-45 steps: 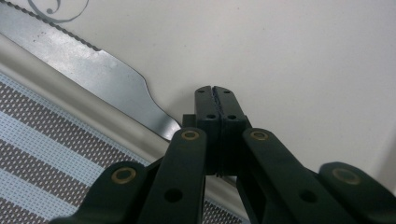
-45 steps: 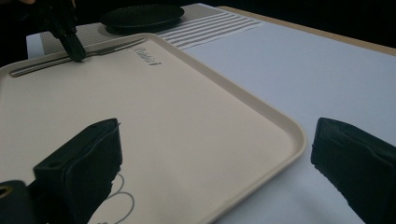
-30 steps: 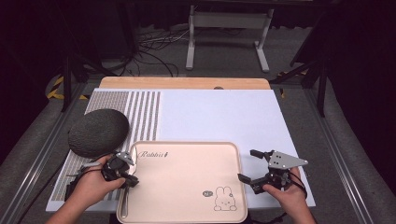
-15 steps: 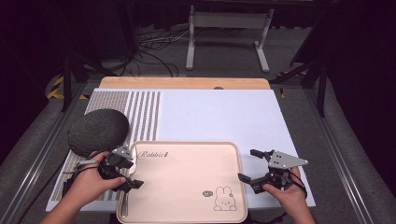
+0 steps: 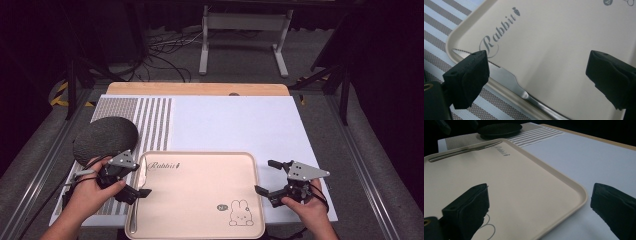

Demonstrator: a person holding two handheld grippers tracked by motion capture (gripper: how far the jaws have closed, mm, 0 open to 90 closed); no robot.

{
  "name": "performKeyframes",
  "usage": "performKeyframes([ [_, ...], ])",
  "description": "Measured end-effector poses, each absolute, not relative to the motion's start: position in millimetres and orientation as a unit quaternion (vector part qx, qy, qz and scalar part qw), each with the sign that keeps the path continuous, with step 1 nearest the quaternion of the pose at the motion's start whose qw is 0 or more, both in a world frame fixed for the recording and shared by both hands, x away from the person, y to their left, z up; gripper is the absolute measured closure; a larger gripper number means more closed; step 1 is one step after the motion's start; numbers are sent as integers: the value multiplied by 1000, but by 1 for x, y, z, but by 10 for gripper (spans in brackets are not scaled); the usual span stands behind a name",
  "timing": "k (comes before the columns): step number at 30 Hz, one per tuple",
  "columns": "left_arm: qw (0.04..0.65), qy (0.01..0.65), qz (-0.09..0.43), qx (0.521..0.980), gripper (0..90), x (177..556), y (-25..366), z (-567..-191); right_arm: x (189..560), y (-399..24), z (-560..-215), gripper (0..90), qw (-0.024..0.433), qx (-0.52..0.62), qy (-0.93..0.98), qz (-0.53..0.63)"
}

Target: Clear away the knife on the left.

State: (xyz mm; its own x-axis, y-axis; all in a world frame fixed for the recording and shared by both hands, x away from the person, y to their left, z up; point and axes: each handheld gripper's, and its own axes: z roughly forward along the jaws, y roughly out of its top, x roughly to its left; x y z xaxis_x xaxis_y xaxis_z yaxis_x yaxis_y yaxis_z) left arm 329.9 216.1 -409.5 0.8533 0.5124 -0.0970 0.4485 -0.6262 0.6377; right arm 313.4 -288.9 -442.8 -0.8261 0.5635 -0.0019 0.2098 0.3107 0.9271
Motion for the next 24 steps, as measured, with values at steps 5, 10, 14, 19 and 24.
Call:
performKeyframes([
  [5,380,252,61,888,52,327,225,-410,313,-289,-442,29,167,245,791,535],
  [10,420,249,77,870,46,323,239,-409,313,-289,-443,29,168,246,791,535],
  [14,445,246,90,856,46,318,251,-409,313,-290,-442,29,170,246,790,535],
  [19,464,242,96,847,45,315,263,-413,313,-290,-442,29,171,246,789,536],
  [24,498,230,113,828,45,308,274,-421,312,-291,-442,29,172,246,788,538],
])
